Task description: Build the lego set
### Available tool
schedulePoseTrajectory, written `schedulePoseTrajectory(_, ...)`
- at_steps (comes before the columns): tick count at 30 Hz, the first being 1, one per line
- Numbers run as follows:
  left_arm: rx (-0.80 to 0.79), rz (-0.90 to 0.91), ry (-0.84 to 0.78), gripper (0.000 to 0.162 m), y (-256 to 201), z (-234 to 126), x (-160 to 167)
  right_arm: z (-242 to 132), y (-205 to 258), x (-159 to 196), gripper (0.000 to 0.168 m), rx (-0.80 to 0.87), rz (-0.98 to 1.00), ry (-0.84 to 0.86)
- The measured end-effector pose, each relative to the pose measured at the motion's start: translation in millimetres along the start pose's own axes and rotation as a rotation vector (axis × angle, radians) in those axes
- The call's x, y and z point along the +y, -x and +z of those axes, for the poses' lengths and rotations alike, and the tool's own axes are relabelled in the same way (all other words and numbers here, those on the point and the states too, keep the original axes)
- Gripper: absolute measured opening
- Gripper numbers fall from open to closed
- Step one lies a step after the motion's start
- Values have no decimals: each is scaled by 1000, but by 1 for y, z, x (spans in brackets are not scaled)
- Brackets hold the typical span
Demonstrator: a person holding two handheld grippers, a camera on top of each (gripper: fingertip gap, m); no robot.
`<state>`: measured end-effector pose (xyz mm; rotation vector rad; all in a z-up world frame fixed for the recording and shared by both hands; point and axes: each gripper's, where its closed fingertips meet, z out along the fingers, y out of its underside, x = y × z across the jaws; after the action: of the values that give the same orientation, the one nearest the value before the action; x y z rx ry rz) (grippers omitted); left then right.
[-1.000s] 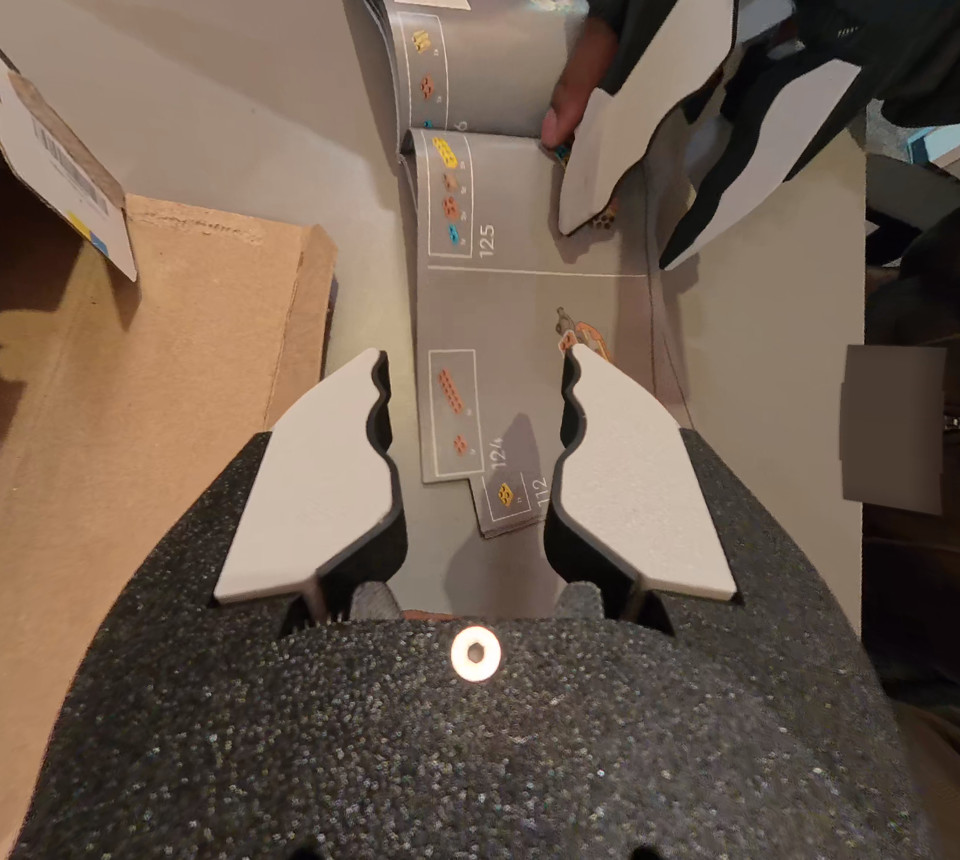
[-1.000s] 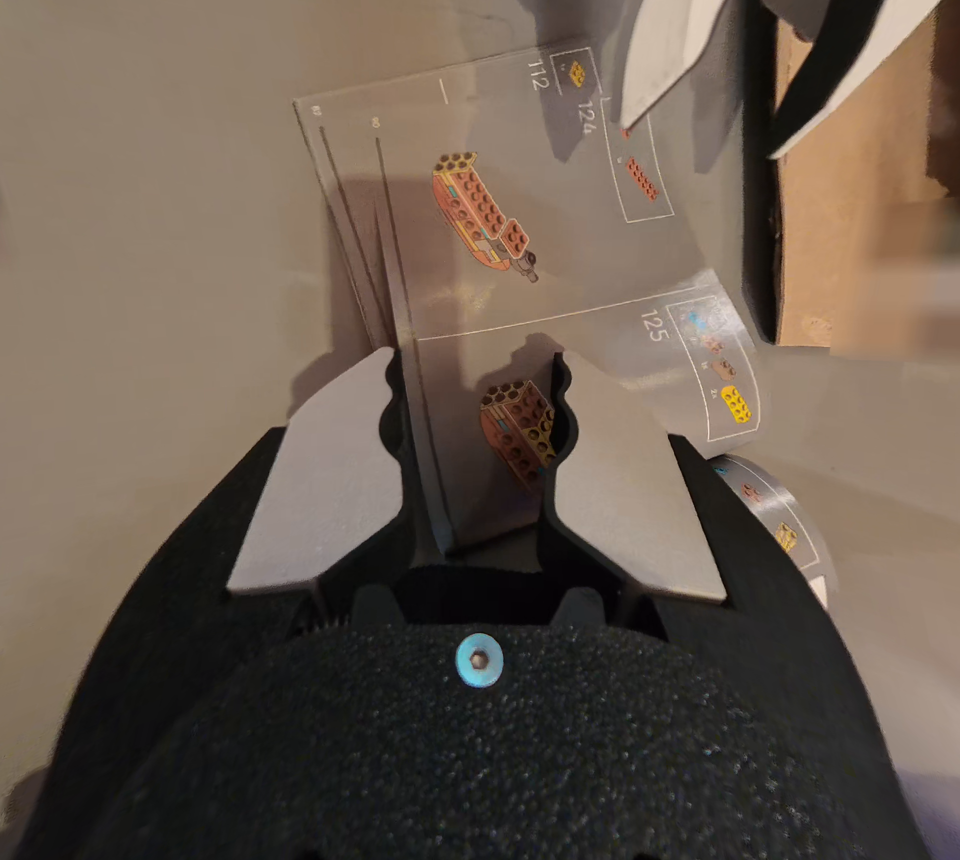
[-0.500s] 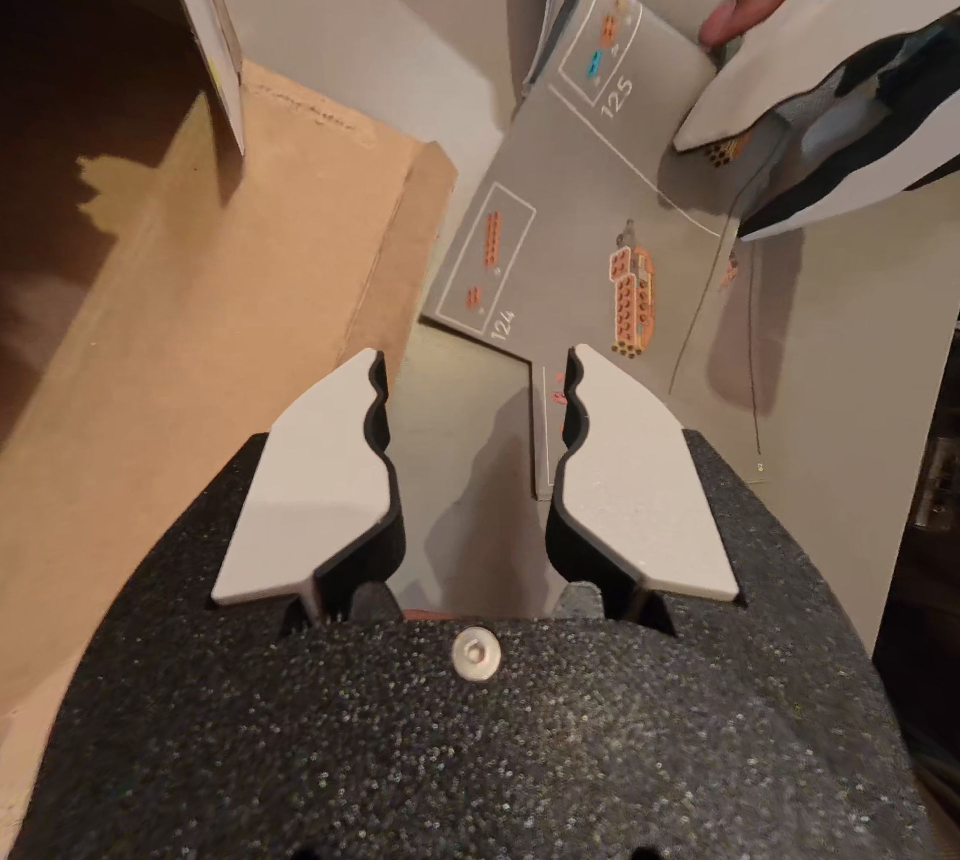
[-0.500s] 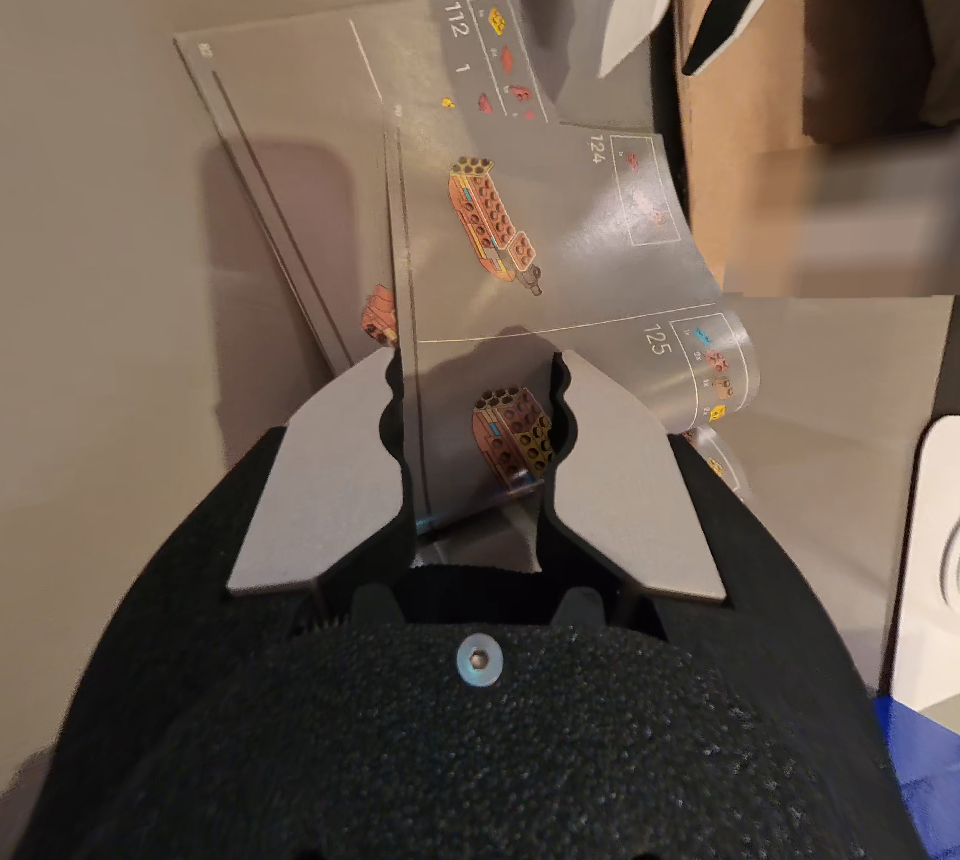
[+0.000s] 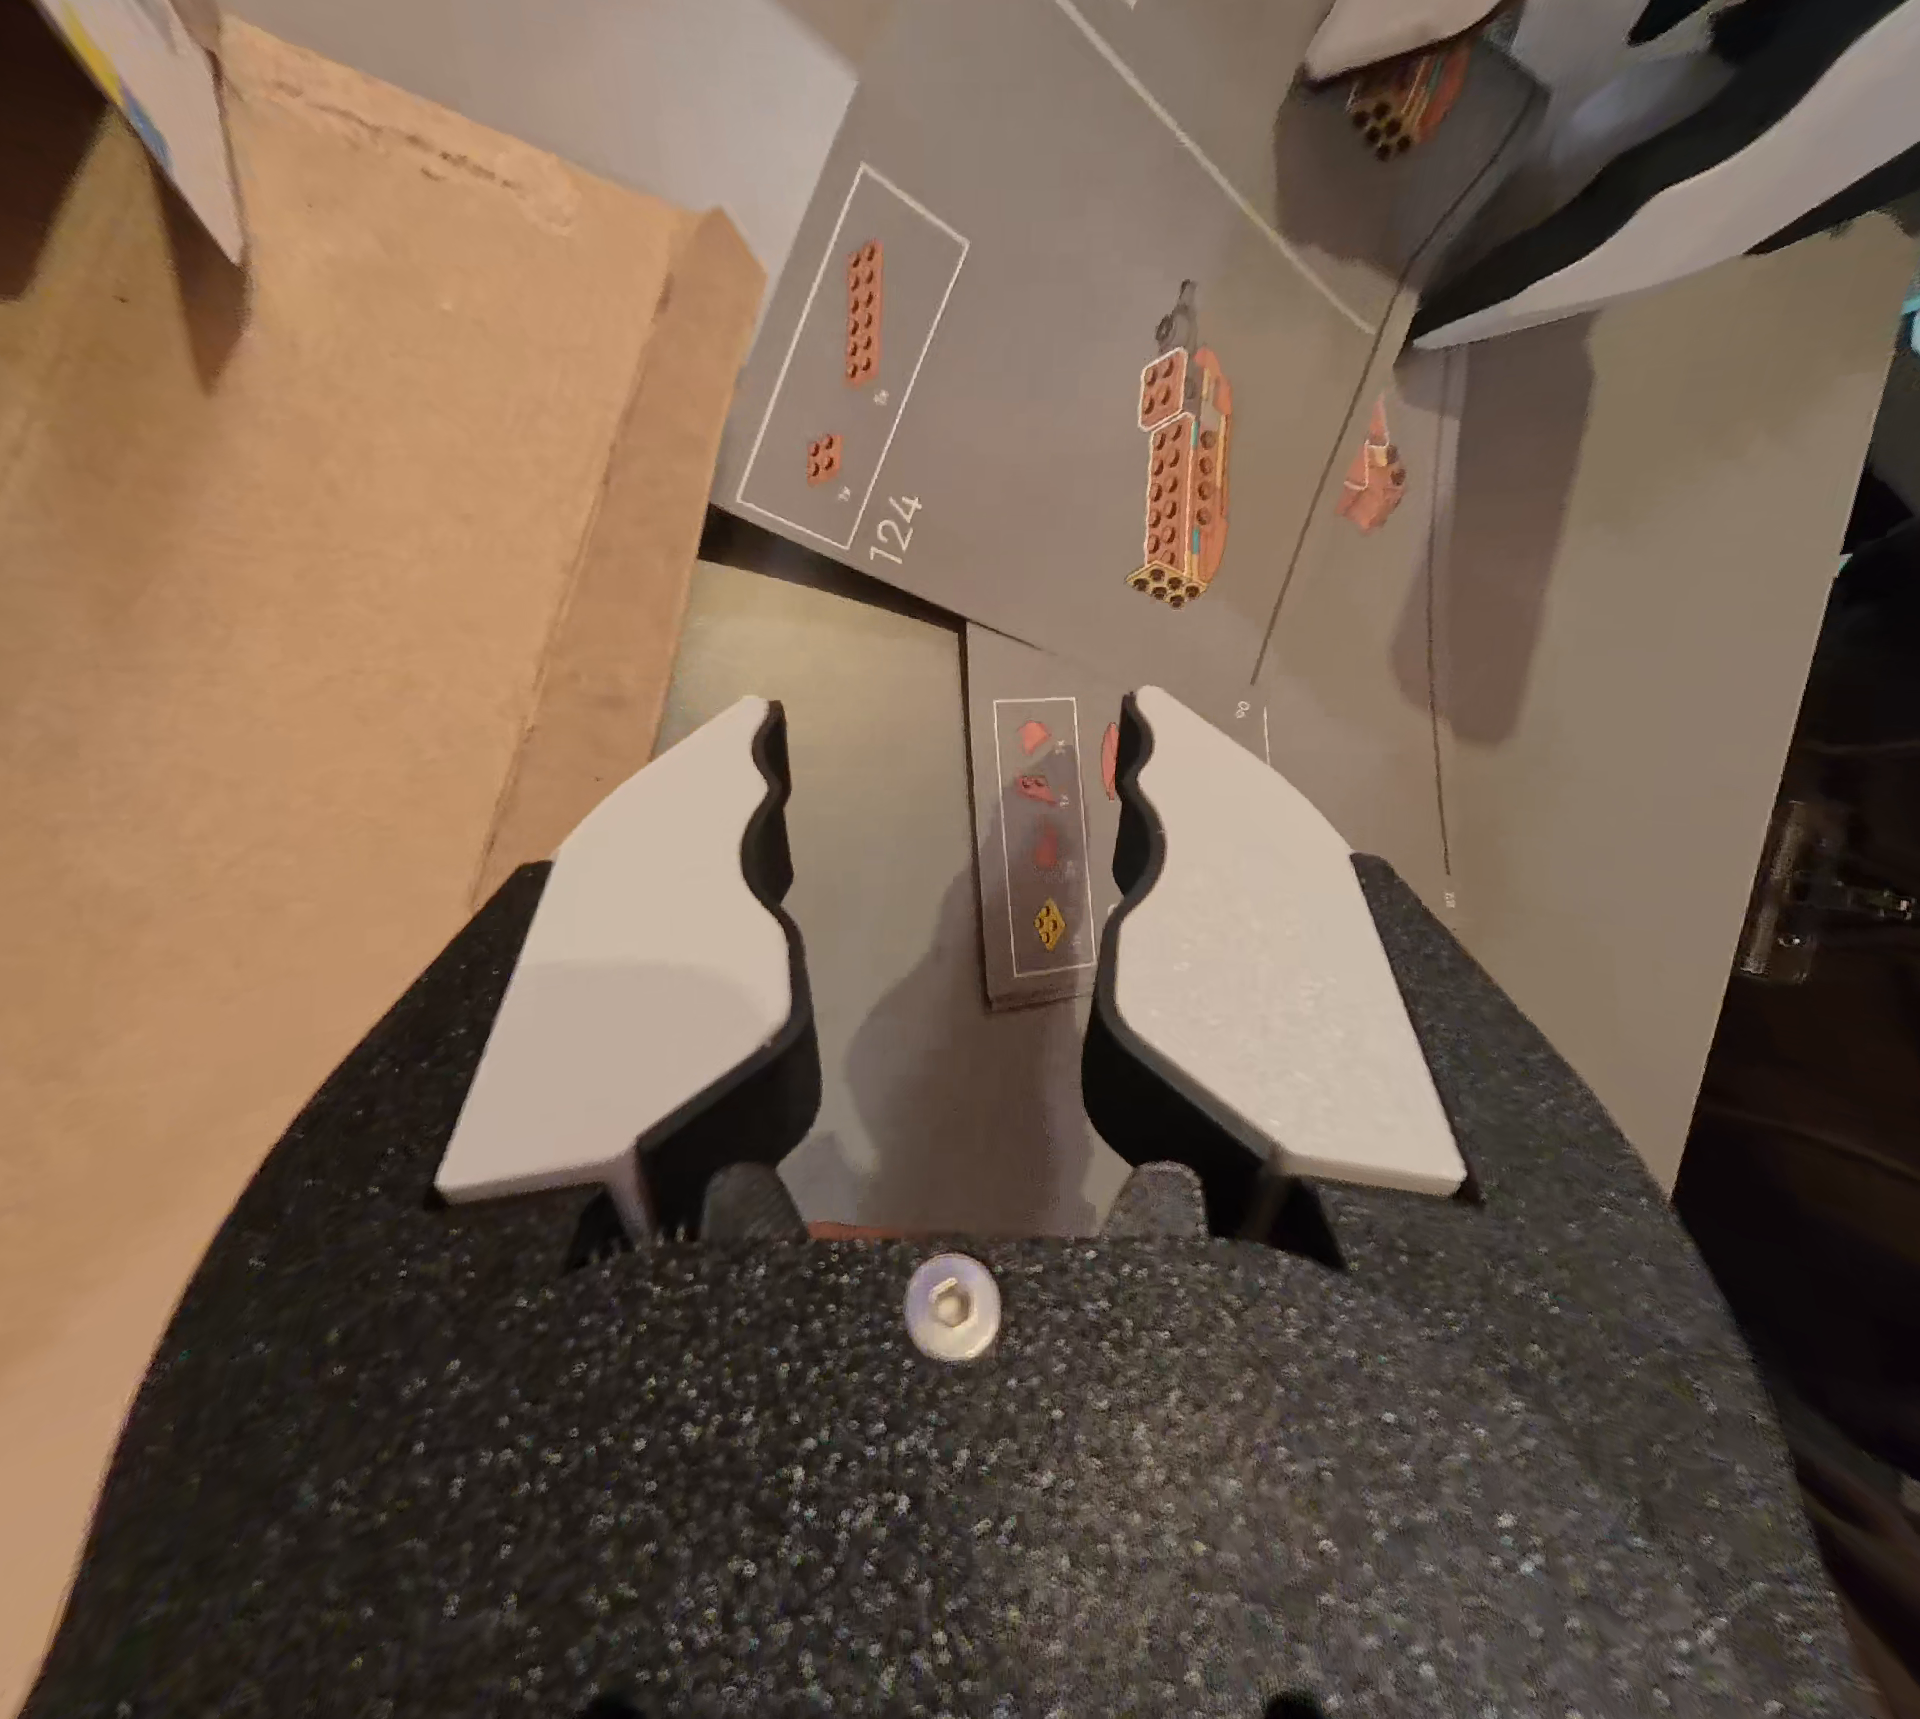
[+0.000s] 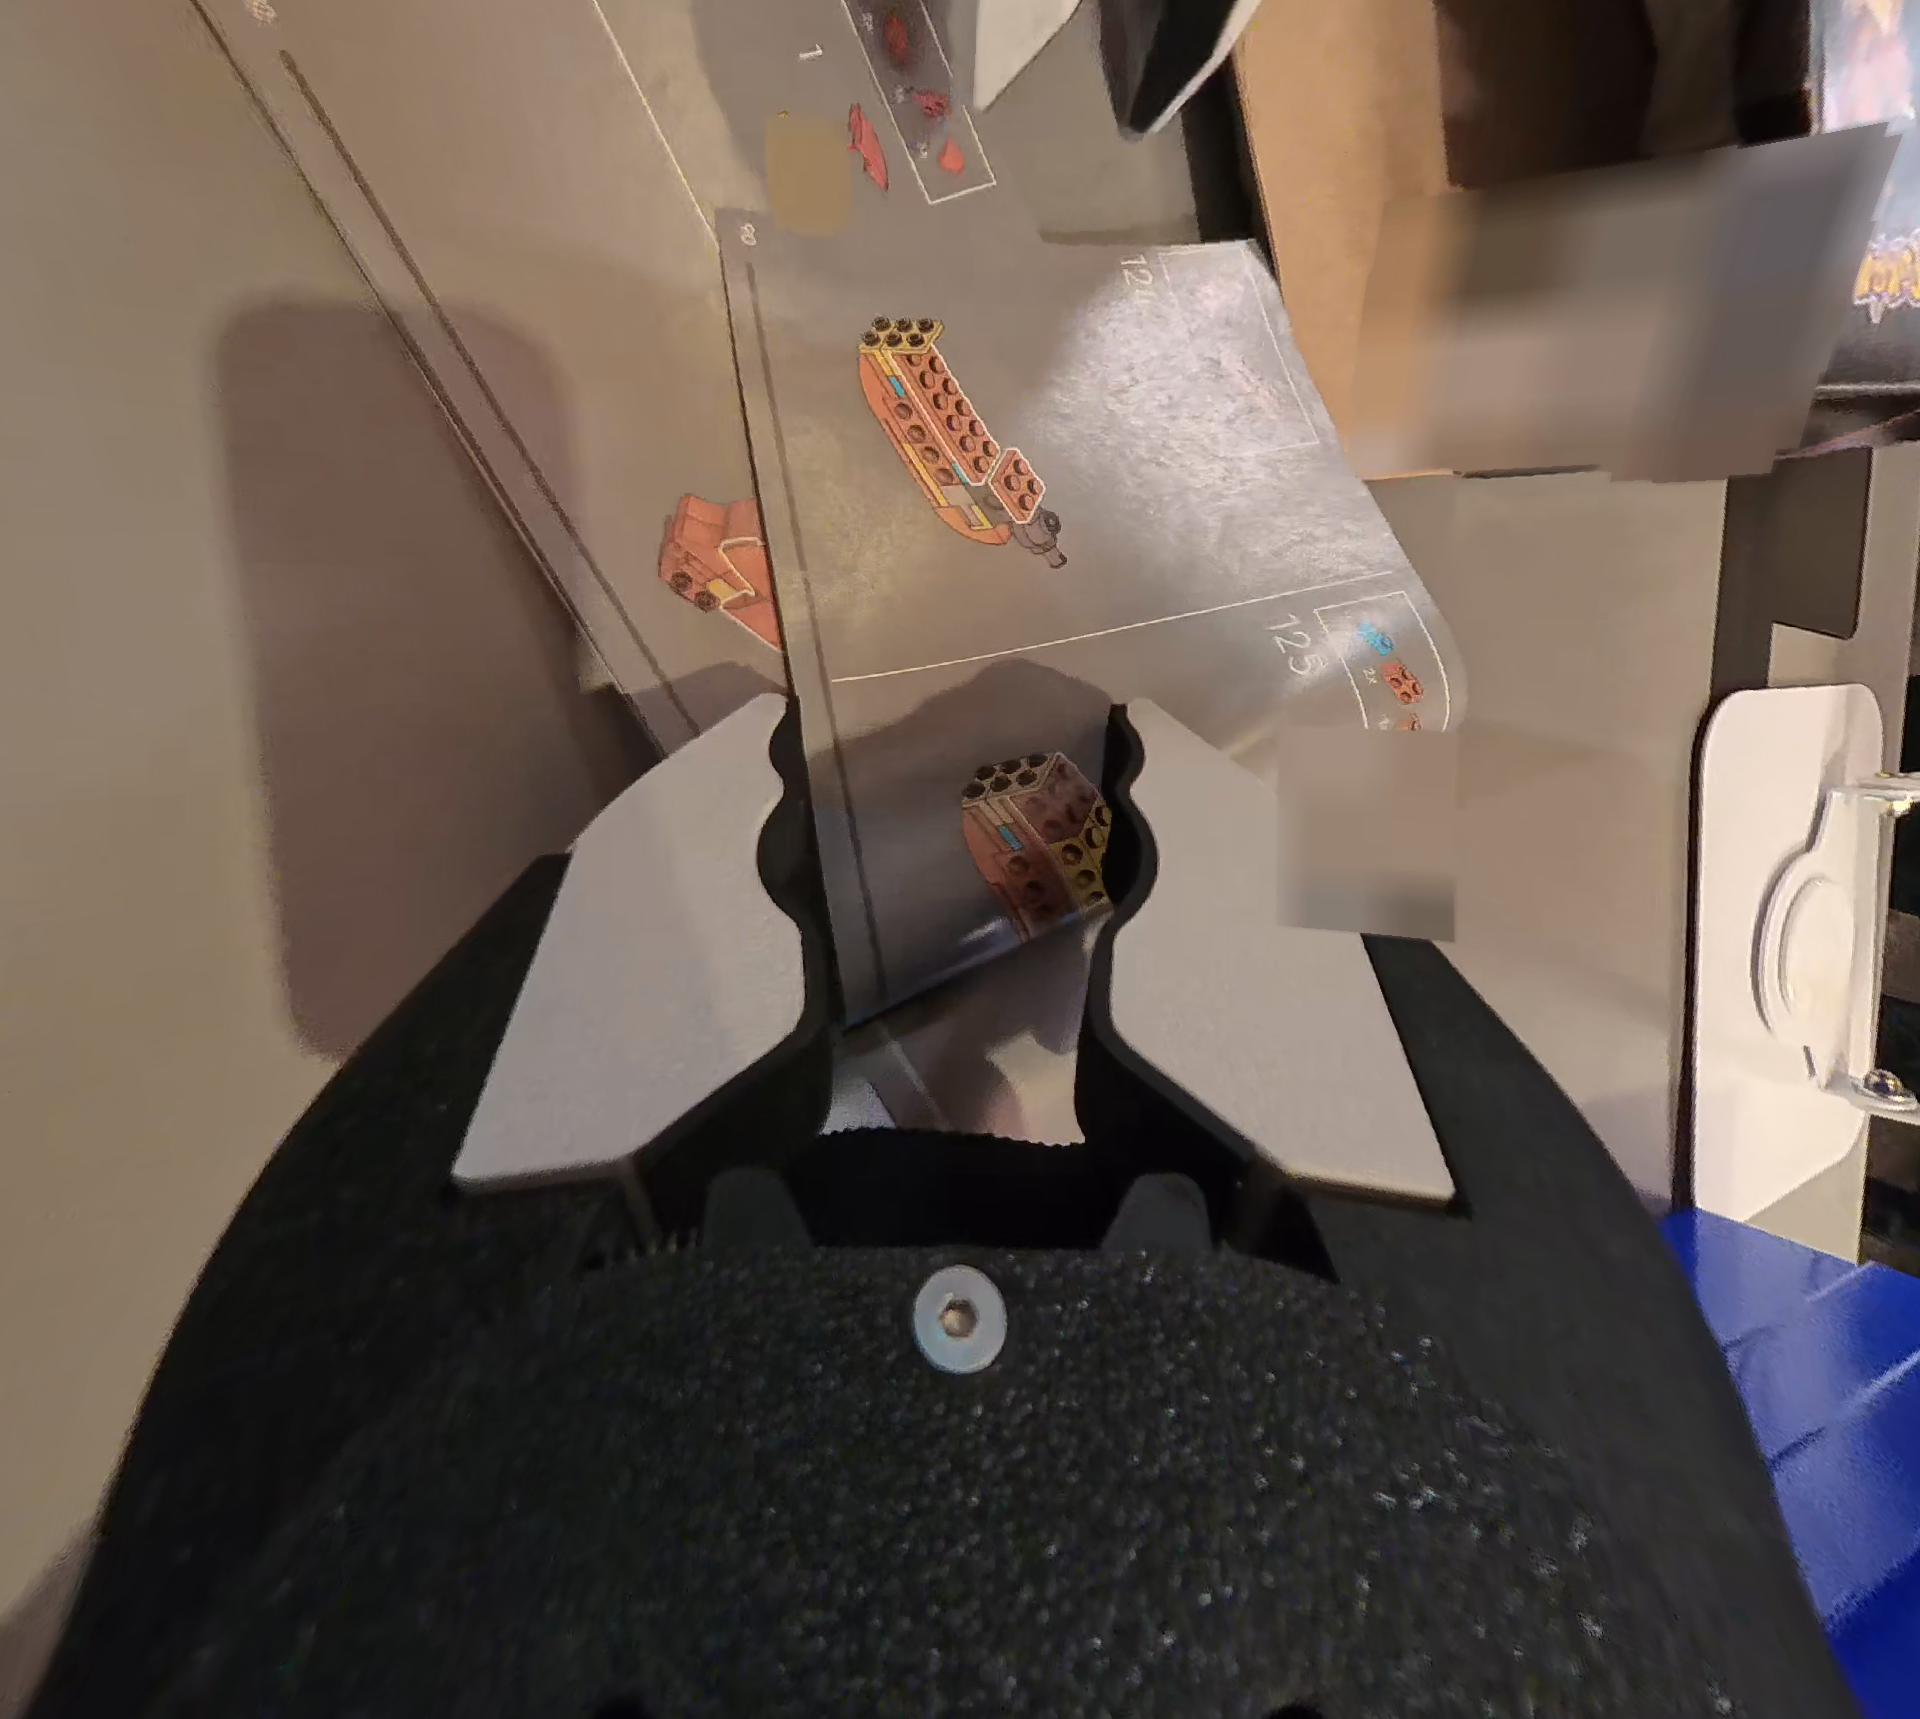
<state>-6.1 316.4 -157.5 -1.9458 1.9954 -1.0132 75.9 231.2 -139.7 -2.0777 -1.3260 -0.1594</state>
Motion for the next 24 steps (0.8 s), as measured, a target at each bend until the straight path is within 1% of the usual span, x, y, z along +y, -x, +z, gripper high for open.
schedulePoseTrajectory(3, 30, -10, -6, 58, -6, 9, -6, -4, -2, 1, 55, 23, 10, -11)
schedulePoseTrajectory(14, 87, -56, -79, 59, -16, 28, -29, -17, -11, 14, 56, 111, 73, -46)
schedulePoseTrajectory(20, 79, -28, -91, 59, -20, 35, -36, -30, -28, 30, 55, 220, 127, -45)
schedulePoseTrajectory(24, 63, -19, -115, 59, -17, 32, -40, -39, -35, 51, 55, 297, 190, -18)
